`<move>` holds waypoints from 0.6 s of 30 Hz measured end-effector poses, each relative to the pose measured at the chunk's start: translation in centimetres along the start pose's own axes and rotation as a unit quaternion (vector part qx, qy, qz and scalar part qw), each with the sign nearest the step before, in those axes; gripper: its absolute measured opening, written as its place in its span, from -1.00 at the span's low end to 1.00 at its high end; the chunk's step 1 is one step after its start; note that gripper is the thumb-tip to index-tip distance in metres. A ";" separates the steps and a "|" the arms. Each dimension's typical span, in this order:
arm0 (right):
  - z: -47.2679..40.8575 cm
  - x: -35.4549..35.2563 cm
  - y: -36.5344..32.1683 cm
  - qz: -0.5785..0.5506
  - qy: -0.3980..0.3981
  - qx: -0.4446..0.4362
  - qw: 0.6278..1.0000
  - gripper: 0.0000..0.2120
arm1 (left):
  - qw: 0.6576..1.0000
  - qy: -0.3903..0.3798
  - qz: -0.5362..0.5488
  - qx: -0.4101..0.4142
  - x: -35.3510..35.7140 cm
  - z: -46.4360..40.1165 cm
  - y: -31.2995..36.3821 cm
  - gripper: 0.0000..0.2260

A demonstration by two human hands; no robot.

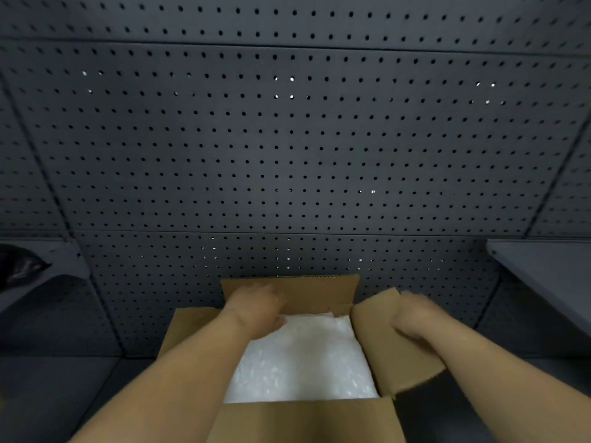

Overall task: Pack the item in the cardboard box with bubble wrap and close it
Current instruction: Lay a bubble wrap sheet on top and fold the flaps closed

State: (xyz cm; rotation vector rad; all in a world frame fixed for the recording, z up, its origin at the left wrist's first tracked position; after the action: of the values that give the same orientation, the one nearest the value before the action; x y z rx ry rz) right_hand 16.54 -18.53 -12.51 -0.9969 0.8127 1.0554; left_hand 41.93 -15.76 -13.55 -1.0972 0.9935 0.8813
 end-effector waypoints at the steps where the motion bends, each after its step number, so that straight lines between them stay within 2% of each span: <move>1: 0.5 0.0 -0.1 -0.011 -0.009 0.000 1.000 -0.51 | 1.000 0.001 0.005 -0.004 -0.1 0.0 0.1 -0.57; 7: 1.7 -1.0 -1.5 -0.057 0.035 -0.027 0.997 -0.63 | 0.999 -0.026 0.031 -0.013 -0.2 -0.7 0.7 -0.41; 14: 1.7 0.2 -4.5 -0.057 0.028 -0.084 0.994 -0.79 | 0.998 -0.045 0.023 -0.049 0.1 -2.2 0.5 -0.39; 18: 1.7 2.5 -6.4 -0.046 -0.022 -0.123 0.991 -0.62 | 0.997 -0.042 0.027 -0.053 0.2 -2.9 0.5 -0.40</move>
State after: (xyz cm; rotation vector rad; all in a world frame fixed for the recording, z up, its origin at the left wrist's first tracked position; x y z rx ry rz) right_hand 23.54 -17.22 -12.55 -1.2040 0.6034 1.1116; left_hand 40.96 -18.38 -14.31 -1.1180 0.9173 1.0257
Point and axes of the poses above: each hand's wrist, its own z-axis away from the middle knuckle, its own x-axis out of the palm, y = z × x, the point moved 6 cm from there along -z, towards the middle knuckle, and after that the axes turned 6 degrees about -z, right-handed, at the moved point
